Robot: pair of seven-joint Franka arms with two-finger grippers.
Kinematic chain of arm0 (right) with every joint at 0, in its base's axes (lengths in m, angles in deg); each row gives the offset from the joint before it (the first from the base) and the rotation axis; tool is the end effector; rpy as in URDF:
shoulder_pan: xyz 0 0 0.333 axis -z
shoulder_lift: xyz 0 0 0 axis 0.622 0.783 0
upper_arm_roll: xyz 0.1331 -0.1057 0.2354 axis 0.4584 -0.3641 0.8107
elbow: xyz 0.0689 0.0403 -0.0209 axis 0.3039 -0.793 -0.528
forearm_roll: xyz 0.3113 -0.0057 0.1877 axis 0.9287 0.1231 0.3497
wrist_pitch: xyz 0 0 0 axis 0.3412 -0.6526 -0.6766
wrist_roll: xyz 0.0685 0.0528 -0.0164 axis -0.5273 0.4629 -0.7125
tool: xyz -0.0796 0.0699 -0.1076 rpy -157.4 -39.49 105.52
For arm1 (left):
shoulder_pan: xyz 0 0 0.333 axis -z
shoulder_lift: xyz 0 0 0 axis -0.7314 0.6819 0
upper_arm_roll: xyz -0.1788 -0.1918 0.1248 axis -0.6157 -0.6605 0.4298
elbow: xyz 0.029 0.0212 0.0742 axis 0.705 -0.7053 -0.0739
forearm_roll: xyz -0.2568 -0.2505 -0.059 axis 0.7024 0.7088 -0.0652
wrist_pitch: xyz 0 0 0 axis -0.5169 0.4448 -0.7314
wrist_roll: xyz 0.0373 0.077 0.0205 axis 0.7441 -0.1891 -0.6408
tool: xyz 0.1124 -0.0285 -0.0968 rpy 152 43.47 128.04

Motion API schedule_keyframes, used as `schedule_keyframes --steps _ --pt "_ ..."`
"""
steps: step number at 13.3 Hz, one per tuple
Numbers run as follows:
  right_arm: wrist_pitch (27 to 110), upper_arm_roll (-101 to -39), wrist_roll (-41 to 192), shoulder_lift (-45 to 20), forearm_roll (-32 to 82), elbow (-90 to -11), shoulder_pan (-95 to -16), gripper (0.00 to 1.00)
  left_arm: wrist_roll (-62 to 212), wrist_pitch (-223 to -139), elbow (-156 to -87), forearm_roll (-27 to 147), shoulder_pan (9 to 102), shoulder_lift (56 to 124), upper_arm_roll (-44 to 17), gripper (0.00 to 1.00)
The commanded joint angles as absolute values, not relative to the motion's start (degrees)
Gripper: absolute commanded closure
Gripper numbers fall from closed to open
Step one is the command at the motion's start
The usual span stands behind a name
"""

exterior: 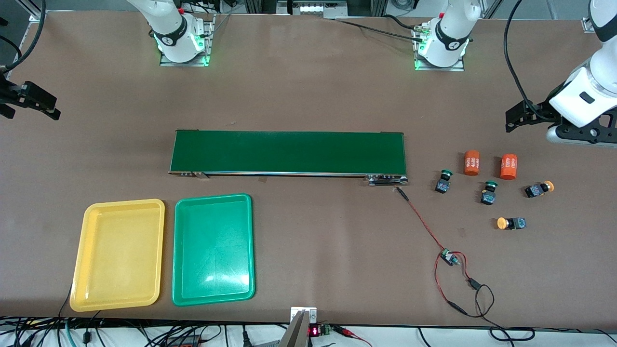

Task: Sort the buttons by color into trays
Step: 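Reach the left gripper down to a green-capped button beside the belt, then grasp the green-capped button with the left gripper and carry it to the belt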

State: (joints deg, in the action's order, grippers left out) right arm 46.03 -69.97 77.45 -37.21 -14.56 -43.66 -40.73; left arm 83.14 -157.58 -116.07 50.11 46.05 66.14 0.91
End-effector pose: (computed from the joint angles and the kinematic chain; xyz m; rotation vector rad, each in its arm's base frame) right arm 0.5234 -0.0374 0.5567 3.0952 -0.0073 0.0607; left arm 0.5312 -0.0227 0.5116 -3.1172 0.1288 0.0762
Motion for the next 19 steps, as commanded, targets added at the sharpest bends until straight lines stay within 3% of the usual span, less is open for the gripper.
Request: schedule_keyframes --steps 1,7,12,17,19 --pt "45.46 -69.77 77.05 -37.68 -14.3 -43.14 -40.48 0.0 83.71 -153.82 -109.77 51.56 46.13 70.25 1.09 0.0" --pt "45.46 -69.6 77.14 -37.24 -12.98 -43.14 -41.62 0.0 83.89 -152.66 -109.75 51.3 46.3 70.52 1.09 0.0" --pt "45.46 -69.68 76.96 -36.89 -12.98 -43.14 -41.36 0.0 84.59 -149.85 -111.25 51.21 46.13 75.7 1.09 0.0" --pt "45.37 -69.68 76.61 -36.1 -12.98 -43.14 -41.54 0.0 90.8 -155.29 -111.95 50.86 47.1 84.91 0.21 0.0" --pt "45.37 -69.68 76.61 -36.19 -12.98 -43.14 -41.45 0.0 94.69 -161.67 -116.32 50.86 47.1 87.04 0.21 0.0"
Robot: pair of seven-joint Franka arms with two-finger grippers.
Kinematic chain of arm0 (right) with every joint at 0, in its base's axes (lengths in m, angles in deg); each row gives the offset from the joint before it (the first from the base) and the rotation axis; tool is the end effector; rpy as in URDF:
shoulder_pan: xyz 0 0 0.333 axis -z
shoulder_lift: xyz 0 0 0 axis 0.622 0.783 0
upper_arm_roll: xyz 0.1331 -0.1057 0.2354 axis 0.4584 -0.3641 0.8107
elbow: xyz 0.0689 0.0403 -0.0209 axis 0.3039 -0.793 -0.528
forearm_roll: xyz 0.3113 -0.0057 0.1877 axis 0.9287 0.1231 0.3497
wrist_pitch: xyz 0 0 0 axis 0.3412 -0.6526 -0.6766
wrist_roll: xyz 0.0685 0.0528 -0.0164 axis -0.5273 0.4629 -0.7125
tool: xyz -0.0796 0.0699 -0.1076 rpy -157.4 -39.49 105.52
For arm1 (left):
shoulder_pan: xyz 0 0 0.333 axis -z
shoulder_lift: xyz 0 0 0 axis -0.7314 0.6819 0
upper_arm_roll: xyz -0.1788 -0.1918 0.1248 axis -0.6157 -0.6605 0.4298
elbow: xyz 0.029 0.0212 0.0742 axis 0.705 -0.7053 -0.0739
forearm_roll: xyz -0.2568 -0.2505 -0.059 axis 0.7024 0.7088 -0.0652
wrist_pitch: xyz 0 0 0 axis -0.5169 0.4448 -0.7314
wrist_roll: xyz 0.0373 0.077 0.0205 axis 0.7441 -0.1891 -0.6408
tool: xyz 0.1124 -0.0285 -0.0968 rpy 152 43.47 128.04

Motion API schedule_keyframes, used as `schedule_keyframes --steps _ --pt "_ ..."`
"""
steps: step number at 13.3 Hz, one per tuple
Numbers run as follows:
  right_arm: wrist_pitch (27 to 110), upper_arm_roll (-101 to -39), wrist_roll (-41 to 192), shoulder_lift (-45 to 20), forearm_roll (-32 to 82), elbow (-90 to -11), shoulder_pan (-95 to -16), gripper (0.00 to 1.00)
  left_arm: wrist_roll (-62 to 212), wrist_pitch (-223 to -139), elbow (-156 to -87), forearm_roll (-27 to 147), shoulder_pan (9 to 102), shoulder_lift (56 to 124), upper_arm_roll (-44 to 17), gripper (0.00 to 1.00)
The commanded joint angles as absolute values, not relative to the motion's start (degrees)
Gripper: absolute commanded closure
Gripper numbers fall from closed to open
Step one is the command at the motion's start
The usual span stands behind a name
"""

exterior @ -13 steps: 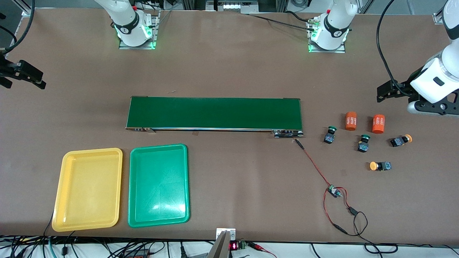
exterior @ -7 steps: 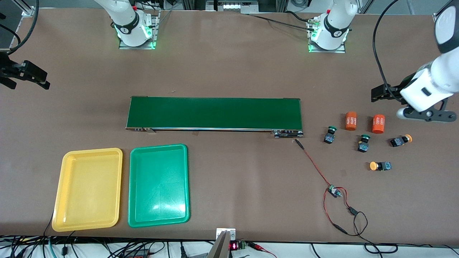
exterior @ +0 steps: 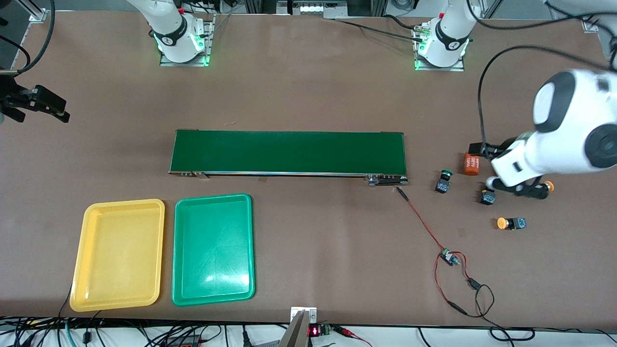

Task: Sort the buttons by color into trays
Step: 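Grasp the green-capped button with the left gripper and carry it to the belt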

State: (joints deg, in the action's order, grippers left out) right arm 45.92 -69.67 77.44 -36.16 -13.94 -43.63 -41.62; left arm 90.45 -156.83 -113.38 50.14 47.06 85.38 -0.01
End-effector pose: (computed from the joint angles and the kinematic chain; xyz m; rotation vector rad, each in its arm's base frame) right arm 0.5279 -0.0247 0.5471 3.1058 0.0251 0.0318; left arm 0.5683 -0.0408 0.3447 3.0492 -0.3779 -0.5420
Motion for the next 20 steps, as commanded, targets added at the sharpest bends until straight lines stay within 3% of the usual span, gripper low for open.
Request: schedule_keyframes --steps 1,8,10,13,15,16,20 --pt "45.45 -69.68 76.61 -36.19 -12.98 -43.14 -41.45 0.0 95.31 -165.98 -119.83 50.86 47.53 87.22 0.13 0.0" --pt "45.28 -70.21 76.61 -36.19 -12.9 -41.12 -41.01 0.0 95.84 -195.87 -133.91 50.77 48.76 93.02 0.21 0.0" --pt "44.5 -69.51 76.78 -36.19 -12.98 -41.11 -41.8 0.0 95.84 -200.02 -135.33 50.68 48.77 94.34 0.21 0.06" --pt "44.31 -69.42 77.4 -34.0 -12.98 -41.2 -44.69 0.0 96.1 -200.21 -136.03 50.34 48.5 94.87 0.21 0.37" --pt "45.1 -69.51 77.49 -33.81 -13.07 -41.2 -45.14 0.0 97.33 -199.6 -136.03 50.33 48.59 94.7 0.21 0.72" --pt "45.28 -69.51 77.49 -33.64 -13.07 -41.11 -44.88 0.0 97.42 -199.07 -135.95 50.42 48.33 94.35 0.21 0.78" --pt "45.63 -70.21 77.49 -33.64 -13.07 -41.11 -44.26 0.0 96.28 -184.54 -128.95 50.51 49.03 89.78 -1.18 0.78"
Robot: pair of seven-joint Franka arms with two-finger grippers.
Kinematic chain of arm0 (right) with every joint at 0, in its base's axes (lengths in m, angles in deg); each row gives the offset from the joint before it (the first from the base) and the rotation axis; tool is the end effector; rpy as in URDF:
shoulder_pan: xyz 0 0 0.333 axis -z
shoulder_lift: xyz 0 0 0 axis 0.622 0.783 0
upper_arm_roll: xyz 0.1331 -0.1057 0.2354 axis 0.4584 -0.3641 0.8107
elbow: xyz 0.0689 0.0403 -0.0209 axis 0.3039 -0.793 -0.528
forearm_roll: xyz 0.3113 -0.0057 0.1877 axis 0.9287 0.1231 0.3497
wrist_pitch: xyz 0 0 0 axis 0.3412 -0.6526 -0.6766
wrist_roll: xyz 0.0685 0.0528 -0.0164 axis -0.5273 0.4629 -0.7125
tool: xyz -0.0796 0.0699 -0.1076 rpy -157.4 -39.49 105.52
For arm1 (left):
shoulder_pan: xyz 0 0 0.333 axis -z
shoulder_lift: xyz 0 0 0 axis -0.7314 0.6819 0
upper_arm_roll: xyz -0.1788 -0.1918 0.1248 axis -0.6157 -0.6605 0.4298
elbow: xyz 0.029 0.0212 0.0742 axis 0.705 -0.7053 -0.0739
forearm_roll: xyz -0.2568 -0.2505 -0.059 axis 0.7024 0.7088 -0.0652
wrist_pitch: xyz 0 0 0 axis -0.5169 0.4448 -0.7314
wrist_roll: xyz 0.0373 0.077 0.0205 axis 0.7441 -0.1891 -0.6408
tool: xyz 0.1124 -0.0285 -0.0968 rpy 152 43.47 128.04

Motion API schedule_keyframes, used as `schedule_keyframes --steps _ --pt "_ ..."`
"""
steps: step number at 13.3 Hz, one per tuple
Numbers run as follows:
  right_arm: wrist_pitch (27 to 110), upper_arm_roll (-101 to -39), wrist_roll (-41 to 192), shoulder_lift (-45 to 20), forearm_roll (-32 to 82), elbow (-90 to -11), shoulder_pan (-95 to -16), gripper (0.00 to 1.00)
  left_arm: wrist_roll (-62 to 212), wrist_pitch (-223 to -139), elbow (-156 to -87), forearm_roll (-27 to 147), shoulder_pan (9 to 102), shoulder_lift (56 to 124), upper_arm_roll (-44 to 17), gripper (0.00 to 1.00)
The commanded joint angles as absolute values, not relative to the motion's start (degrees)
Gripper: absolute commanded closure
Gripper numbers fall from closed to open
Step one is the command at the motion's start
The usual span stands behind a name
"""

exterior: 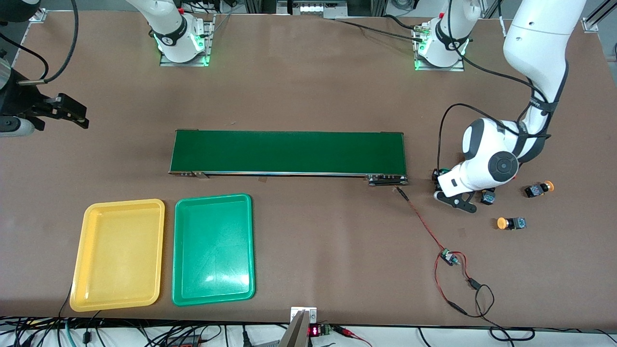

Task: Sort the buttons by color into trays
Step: 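Grasp the green-capped button with the left gripper and carry it to the belt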

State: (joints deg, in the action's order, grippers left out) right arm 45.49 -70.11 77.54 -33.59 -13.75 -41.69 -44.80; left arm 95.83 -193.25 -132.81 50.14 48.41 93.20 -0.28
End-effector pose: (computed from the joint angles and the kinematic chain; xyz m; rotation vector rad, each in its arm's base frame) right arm 0.5394 0.0021 0.5377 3.1043 0.0966 0.0048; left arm 0.5582 -0.0621 0.1676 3.0345 -0.5723 -0.2888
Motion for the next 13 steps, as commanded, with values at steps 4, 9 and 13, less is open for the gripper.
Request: schedule_keyframes --steps 4,9,13 --pt "46.34 -70.21 77.49 -33.2 -13.07 -41.2 -44.17 0.0 82.37 -172.18 -122.85 51.65 49.03 88.64 -10.04 0.78" --pt "46.77 -70.21 77.4 -33.11 -12.98 -41.2 -44.43 0.0 69.58 -173.58 -125.14 51.74 49.38 90.91 -17.45 0.75" --pt "46.69 -70.12 77.31 -33.29 -13.07 -41.29 -44.7 0.0 59.29 -183.94 -130.06 51.74 53.16 92.14 -17.36 0.74"
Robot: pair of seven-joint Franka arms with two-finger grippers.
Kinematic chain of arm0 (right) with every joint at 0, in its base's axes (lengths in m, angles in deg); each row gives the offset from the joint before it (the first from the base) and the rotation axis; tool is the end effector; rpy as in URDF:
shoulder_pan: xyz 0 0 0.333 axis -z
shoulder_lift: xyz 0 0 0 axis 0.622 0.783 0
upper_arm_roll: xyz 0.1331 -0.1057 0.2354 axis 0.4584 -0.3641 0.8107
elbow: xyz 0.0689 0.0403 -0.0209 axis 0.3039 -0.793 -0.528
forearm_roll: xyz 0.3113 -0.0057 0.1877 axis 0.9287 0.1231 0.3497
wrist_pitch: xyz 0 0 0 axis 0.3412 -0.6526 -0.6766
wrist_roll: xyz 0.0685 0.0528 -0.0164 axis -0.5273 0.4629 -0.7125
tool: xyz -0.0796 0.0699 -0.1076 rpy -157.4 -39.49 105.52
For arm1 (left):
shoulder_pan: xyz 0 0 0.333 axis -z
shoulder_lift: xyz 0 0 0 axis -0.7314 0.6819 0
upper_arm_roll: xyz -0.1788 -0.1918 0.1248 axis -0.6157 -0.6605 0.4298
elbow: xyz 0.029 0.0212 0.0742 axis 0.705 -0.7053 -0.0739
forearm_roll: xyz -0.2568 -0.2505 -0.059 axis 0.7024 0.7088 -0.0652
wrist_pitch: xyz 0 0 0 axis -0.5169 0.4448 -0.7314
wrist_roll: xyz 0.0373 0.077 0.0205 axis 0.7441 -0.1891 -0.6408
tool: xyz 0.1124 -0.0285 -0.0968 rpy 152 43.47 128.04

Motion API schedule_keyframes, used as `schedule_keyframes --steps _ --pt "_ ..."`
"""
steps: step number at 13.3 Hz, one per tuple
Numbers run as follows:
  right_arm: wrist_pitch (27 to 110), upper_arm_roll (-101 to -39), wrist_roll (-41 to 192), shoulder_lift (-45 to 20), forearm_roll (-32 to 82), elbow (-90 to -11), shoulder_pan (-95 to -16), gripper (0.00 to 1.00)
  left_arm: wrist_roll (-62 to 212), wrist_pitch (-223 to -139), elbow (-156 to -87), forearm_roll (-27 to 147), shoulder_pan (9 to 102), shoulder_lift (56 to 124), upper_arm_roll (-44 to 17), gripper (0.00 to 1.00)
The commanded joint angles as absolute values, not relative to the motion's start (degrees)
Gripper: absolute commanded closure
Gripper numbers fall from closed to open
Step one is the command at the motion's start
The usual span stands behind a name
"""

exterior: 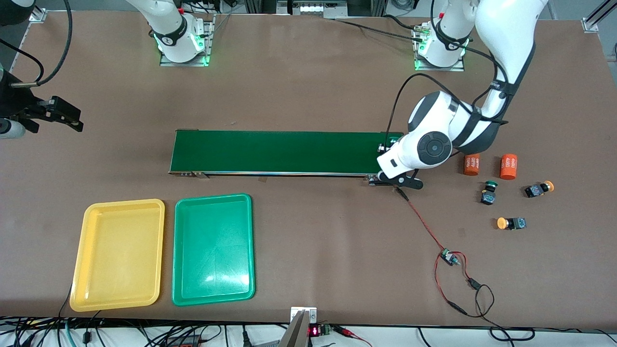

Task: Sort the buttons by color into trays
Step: 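Lower the button onto the belt end and open the left gripper, then reach the left gripper to an orange cylinder and grasp it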

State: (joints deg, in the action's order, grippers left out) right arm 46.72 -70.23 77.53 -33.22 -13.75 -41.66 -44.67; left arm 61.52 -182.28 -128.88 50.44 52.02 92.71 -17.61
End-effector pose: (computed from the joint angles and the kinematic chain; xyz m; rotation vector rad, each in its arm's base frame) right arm 0.5440 0.0000 0.5364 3.1033 0.0909 0.0288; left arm 0.4993 -0.2557 0.2056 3.0482 -0.1880 -0.4844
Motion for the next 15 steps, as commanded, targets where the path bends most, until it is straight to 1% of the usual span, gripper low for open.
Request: schedule_keyframes --steps 1,2,3,4,5,8,10,12,15 --pt "46.86 -70.12 77.4 -33.29 -12.98 -41.38 -44.53 0.0 59.1 -184.13 -129.71 51.65 53.07 92.58 -17.36 0.59" --pt "46.95 -70.12 77.4 -33.2 -12.98 -41.38 -44.44 0.0 59.02 -184.04 -129.53 51.65 53.16 92.5 -17.36 0.28" --pt "47.04 -70.12 77.31 -33.2 -13.07 -41.38 -44.44 0.0 59.45 -183.6 -129.36 51.48 53.07 92.24 -17.36 0.0" --pt "47.04 -70.12 77.31 -33.2 -13.07 -41.38 -44.35 0.0 59.37 -183.25 -129.09 51.48 52.81 91.71 -17.36 0.0" --pt "46.95 -70.12 77.31 -33.2 -12.98 -41.38 -44.44 0.0 59.37 -181.16 -127.96 51.48 52.55 91.36 -17.36 0.0" --pt "46.69 -70.12 77.31 -33.29 -12.98 -41.38 -44.44 0.0 59.01 -169.31 -118.31 51.48 52.28 91.35 -17.28 0.0" --pt "46.77 -70.12 77.31 -33.29 -13.07 -41.38 -44.52 0.0 59.28 -164.03 -113.12 50.69 51.5 91.53 -16.49 0.0" --pt "46.86 -70.12 77.31 -33.29 -13.07 -41.47 -44.44 0.0 59.28 -161.2 -110.64 48.15 49.66 91.53 -15.08 0.0" --pt "46.77 -70.12 76.96 -33.29 -13.16 -41.47 -44.26 0.0 59.63 -160.84 -111.07 46.73 43.34 92.05 -14.99 0.0"
